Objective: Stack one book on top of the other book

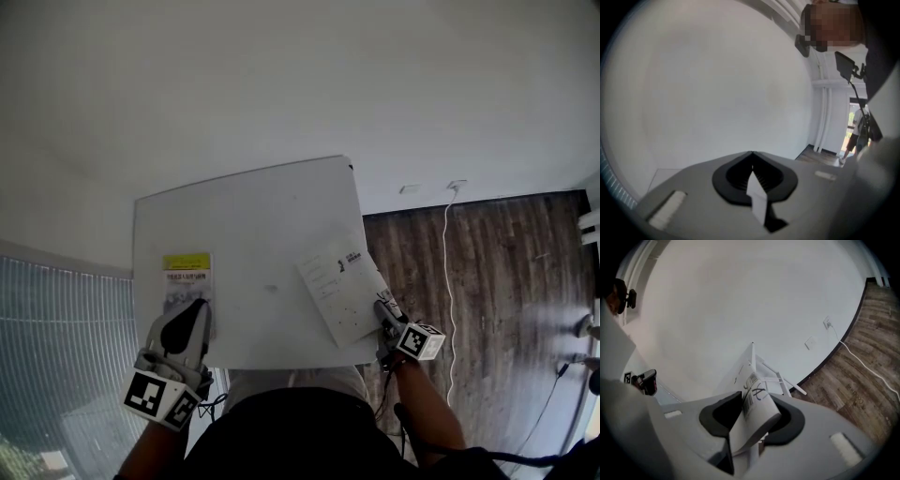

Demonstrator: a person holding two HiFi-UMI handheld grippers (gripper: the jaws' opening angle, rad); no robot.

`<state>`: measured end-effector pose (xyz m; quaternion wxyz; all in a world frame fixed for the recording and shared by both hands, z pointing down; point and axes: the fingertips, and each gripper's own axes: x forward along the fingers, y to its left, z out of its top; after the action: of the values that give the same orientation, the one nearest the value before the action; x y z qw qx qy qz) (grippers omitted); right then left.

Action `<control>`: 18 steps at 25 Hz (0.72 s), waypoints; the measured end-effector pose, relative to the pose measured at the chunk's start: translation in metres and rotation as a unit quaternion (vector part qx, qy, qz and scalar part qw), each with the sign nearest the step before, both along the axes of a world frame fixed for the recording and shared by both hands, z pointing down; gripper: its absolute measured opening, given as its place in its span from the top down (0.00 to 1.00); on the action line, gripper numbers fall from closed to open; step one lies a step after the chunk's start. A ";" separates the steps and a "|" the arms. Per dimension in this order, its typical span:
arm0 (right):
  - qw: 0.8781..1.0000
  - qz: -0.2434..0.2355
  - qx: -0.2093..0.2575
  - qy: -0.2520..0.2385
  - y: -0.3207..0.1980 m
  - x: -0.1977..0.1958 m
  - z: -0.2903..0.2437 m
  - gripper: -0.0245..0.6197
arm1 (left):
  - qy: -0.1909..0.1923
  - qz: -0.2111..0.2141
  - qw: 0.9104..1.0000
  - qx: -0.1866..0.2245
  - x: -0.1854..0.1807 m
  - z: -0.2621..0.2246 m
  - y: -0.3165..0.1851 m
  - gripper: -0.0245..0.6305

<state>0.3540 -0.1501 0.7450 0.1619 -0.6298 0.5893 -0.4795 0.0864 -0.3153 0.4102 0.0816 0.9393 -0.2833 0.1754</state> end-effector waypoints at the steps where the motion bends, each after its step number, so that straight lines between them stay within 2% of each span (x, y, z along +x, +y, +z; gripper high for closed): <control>1: 1.000 0.002 0.009 0.004 0.000 0.000 -0.006 0.75 | 0.002 0.000 1.000 -0.001 -0.002 0.001 0.000 0.95; 3: 1.000 0.011 0.028 0.001 -0.001 0.000 -0.018 0.83 | 0.008 0.004 1.000 -0.008 -0.003 0.004 0.002 0.95; 6: 0.998 0.029 0.047 -0.016 -0.002 -0.001 -0.031 0.87 | 0.013 0.005 1.000 -0.013 -0.006 0.005 0.005 0.95; 14: 0.996 0.051 0.065 -0.021 -0.003 0.002 -0.045 0.89 | 0.027 -0.001 1.000 -0.011 -0.025 0.002 0.002 0.95; 18: 0.991 0.081 0.093 -0.053 -0.010 -0.005 -0.068 0.88 | 0.032 0.004 0.999 -0.011 -0.035 0.006 -0.001 0.95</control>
<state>0.3493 -0.1604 0.6767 0.2889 -0.6317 0.5688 -0.4404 0.0518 -0.3160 0.4164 0.1004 0.9446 -0.2746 0.1490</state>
